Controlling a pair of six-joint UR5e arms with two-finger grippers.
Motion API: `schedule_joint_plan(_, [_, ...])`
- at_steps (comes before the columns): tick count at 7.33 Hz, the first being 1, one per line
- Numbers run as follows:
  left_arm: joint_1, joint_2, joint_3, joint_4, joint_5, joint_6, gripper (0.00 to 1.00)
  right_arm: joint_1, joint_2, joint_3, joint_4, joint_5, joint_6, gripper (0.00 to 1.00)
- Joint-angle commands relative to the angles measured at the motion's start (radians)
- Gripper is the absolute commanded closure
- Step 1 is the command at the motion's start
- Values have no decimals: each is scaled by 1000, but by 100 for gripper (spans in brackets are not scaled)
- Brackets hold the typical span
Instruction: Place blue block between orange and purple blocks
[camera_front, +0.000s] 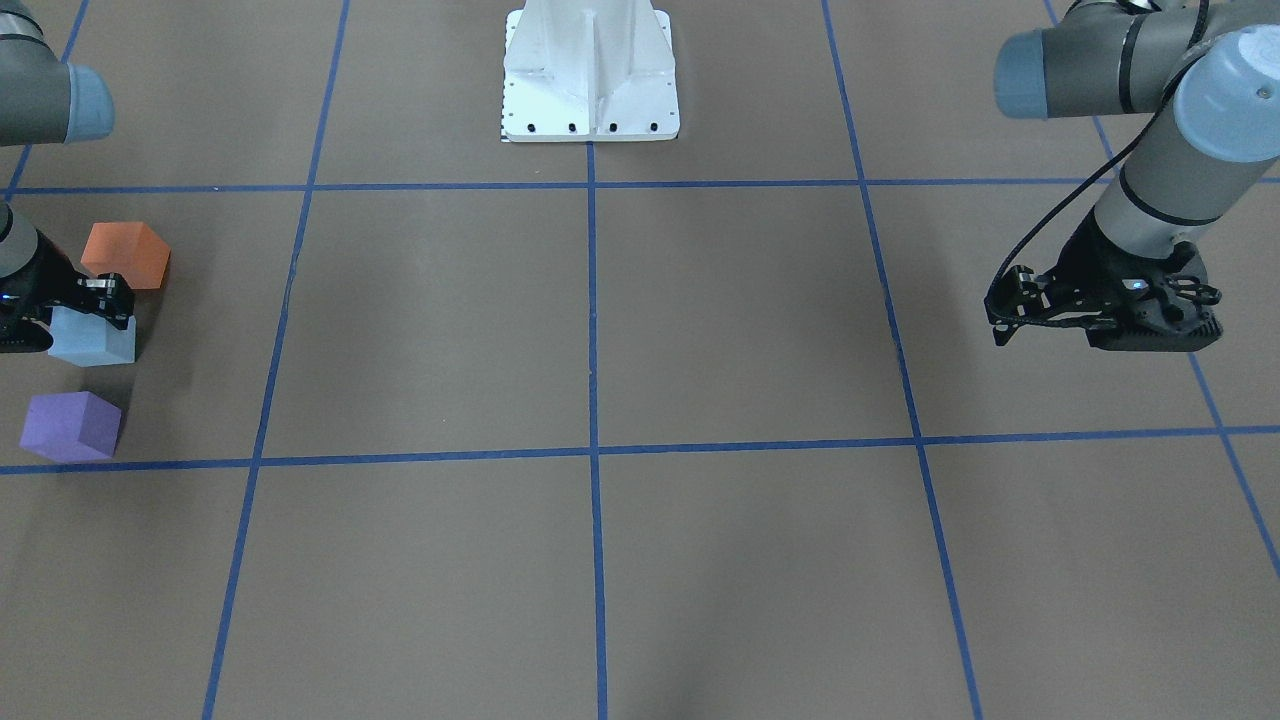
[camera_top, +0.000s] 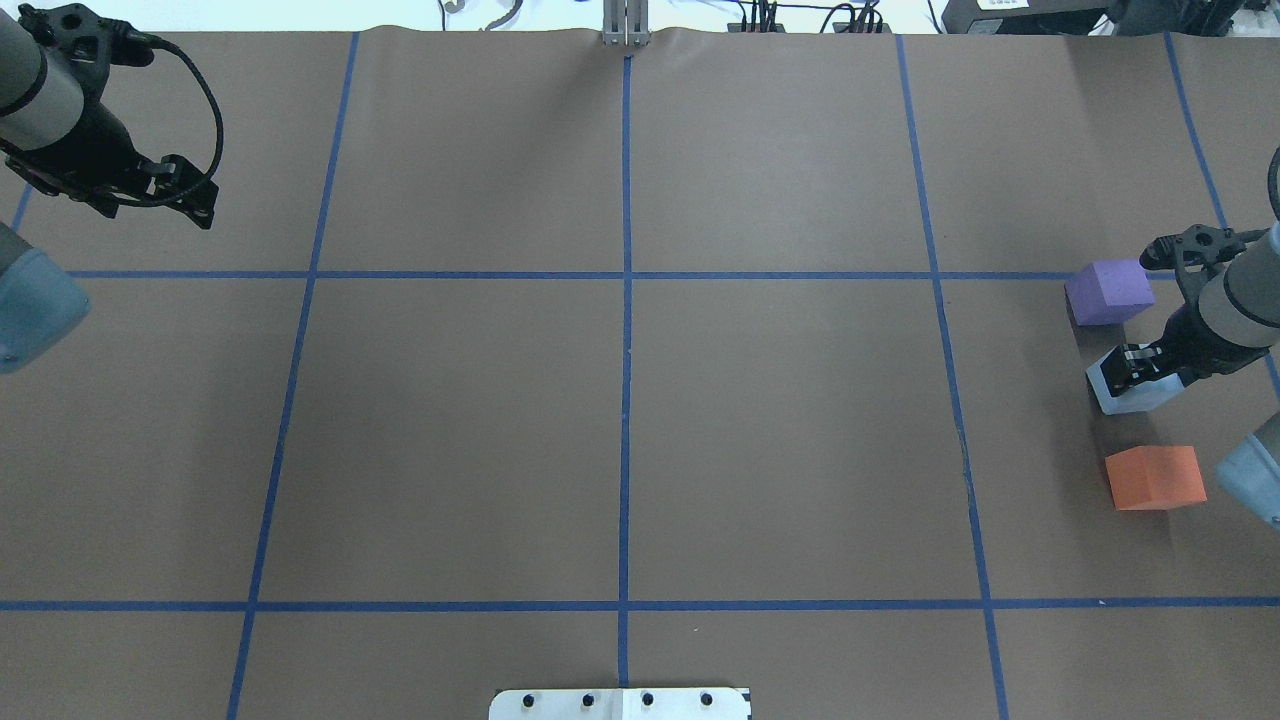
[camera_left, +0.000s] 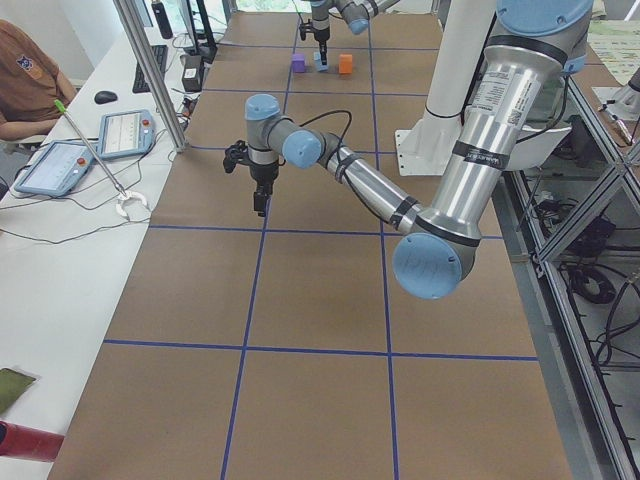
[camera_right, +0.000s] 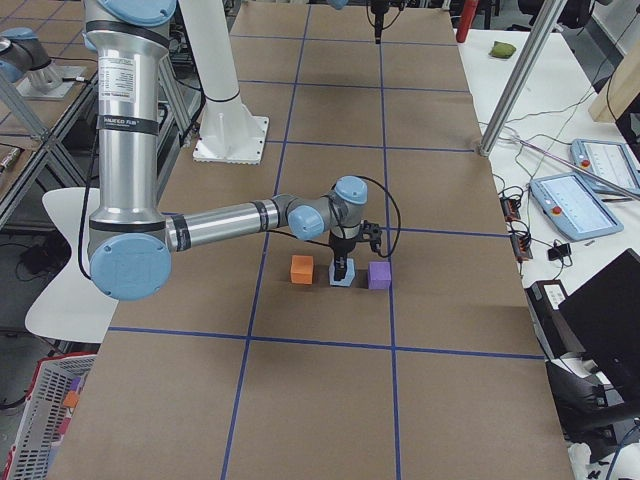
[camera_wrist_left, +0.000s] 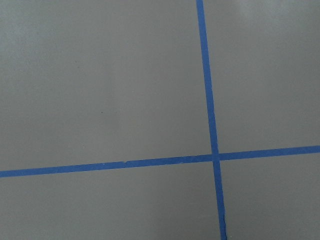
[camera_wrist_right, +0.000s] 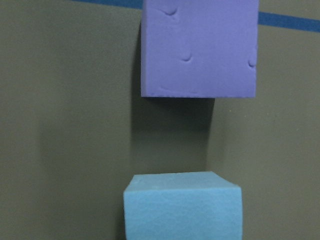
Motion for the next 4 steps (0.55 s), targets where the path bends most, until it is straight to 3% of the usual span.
schedule_joint_plan(1, [0,0,-2,0,-2,0,0,7,-1,31,4,1,0,0])
schedule_joint_plan(2, [0,0,-3,0,-3,0,0,33,-11,86,4,3,2,0])
schedule_joint_plan(4, [-21,5,-7,2,-2,17,0,220,-17,163,-11,15,-67,0])
